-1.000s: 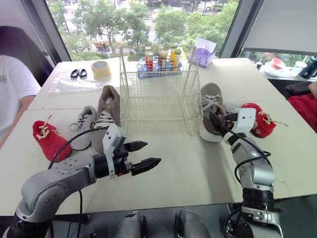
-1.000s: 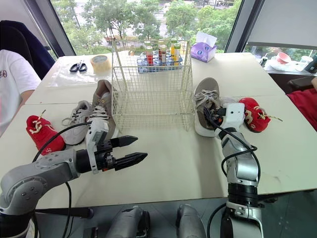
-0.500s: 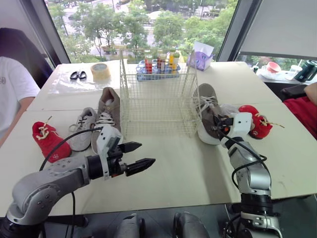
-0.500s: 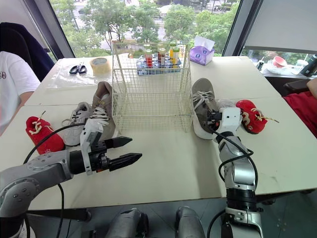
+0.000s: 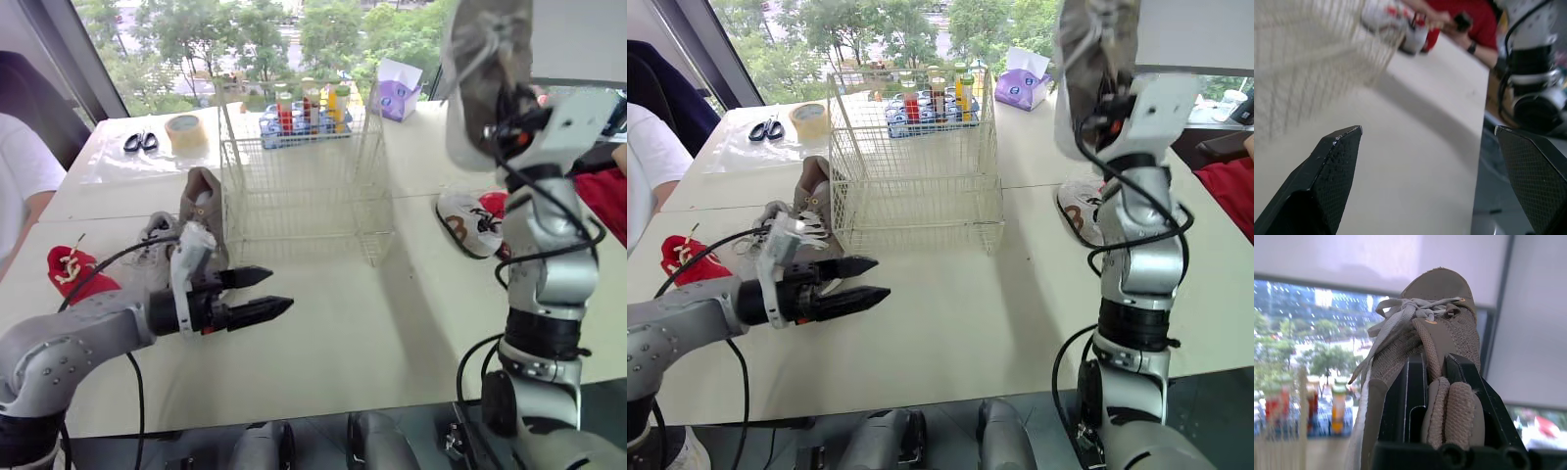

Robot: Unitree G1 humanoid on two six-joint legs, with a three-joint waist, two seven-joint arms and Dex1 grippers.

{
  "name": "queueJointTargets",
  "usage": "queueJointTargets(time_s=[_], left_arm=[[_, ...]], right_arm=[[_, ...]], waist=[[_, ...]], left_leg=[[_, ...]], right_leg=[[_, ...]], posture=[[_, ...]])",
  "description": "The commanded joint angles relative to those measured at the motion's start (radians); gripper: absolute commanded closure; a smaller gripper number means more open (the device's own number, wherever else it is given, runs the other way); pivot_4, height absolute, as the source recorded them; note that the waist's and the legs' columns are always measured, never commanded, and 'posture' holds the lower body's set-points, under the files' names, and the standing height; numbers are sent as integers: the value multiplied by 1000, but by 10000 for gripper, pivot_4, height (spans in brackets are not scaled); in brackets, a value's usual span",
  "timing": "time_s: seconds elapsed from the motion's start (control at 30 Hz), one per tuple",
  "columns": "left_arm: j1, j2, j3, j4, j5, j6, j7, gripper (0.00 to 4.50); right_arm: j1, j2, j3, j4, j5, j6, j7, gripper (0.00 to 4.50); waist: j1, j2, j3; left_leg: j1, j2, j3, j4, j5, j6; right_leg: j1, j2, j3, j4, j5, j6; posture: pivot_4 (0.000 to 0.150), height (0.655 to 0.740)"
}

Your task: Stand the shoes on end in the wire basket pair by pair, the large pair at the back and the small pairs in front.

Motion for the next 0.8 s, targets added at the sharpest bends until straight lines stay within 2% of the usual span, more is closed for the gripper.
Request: queueJointTargets(time_s=[0.03, 0.1, 0.17, 0.23, 0.33, 0.43, 0.63, 0.8], left_arm=[[-114, 36, 121, 90, -188, -19, 74, 0], [-213, 69, 160, 181, -239, -25, 106, 0], [-286, 99, 174, 255, -216, -25, 106, 0], [-427, 144, 190, 437, -169, -40, 94, 0], [-604, 216, 161, 673, -68, -32, -24, 0], [-711, 259, 70, 797, 79, -26, -191, 0], [-931, 208, -25, 1014, 261, -16, -379, 0], [-1000, 136, -41, 1083, 350, 2, -462, 0]], right_arm=[[-159, -151, 1, 4, 31, -78, 171, 43214], [-237, -239, 1, 50, 90, -77, 302, 43214], [-284, -292, 12, 86, 112, -100, 389, 43214], [-370, -345, 48, 132, 155, -117, 536, 43214], [-460, -385, 112, 183, 193, -153, 735, 43214], [-487, -396, 148, 200, 207, -175, 845, 43214], [-449, -348, 193, 141, 224, -199, 928, 43214], [-407, -320, 204, 96, 215, -202, 923, 43214]], waist=[[5, -1, 2], [6, -2, 2], [2, -3, 2], [1, -4, 2], [-10, -6, 3], [-7, -6, 3], [5, -12, 6], [2, -13, 6]], left_leg=[[0, -1, 0, 0, -1, 2], [-1, -1, -1, 1, -4, 7], [-1, -2, -1, 1, -4, 8], [1, -1, -1, 1, -3, 6], [1, -2, 1, 1, -2, 3], [1, -1, 3, 0, -2, 3], [-1, 1, 5, 2, -1, 1], [-2, 1, 6, 2, -1, 1]], right_leg=[[0, -1, 0, 0, 0, 0], [1, -1, 0, -1, 0, 0], [2, -1, 0, -1, 0, 0], [4, 0, 0, -2, 0, 0], [4, 2, 0, -4, 0, 0], [4, 4, 1, -5, 0, 0], [3, 4, 1, -5, 1, 0], [4, 4, 1, -5, 1, 1]], posture=[[1500, 7400], [1500, 7400], [1500, 7400], [1500, 7400], [1500, 7400], [1500, 7400], [1500, 7400], [1500, 7400]])
